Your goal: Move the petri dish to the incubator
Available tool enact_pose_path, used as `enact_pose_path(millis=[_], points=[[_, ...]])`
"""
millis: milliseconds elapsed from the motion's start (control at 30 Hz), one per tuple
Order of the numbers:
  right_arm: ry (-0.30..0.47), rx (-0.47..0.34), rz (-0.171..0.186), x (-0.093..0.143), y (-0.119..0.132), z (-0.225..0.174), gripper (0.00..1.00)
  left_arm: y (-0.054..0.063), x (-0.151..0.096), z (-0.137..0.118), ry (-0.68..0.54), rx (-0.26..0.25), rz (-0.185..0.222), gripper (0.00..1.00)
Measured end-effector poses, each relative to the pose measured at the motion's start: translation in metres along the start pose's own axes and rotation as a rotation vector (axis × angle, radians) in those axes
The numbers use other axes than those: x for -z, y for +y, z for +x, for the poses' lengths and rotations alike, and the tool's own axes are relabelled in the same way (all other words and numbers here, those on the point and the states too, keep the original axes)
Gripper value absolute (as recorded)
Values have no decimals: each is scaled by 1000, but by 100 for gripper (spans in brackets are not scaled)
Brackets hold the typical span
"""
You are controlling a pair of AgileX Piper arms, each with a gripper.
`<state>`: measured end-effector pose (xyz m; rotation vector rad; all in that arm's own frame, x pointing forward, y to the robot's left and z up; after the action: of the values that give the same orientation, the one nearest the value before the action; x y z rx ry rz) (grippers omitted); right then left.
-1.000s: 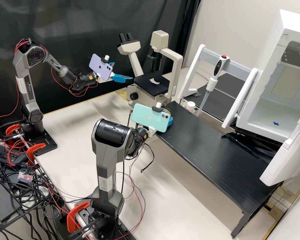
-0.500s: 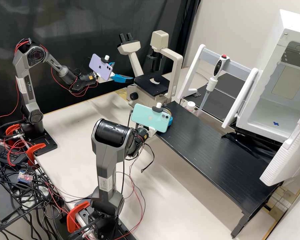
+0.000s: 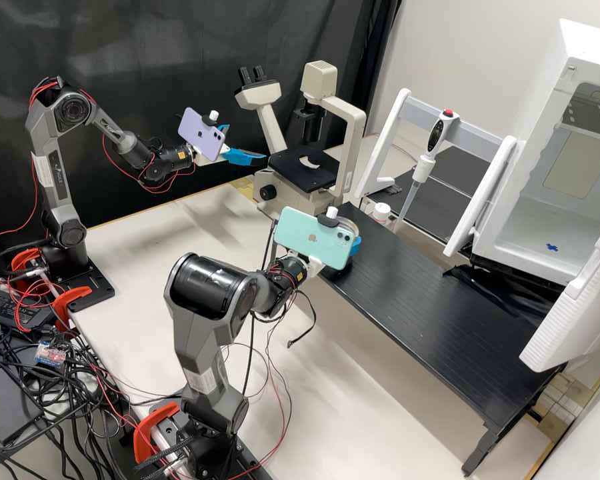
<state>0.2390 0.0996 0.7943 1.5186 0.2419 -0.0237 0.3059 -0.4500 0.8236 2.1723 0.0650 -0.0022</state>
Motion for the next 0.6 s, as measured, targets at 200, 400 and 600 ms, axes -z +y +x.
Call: enact_pose_path(millis=[200,400,600], points=[[-35,-133,-31,-18,41,-9,0,0,0,0,0,0,0,100],[-106,-267,-16,-42,84,-11,0,0,0,0,0,0,0,100],[-155,-358,-42,-62,126,4,0,0,0,0,0,0,0,100]])
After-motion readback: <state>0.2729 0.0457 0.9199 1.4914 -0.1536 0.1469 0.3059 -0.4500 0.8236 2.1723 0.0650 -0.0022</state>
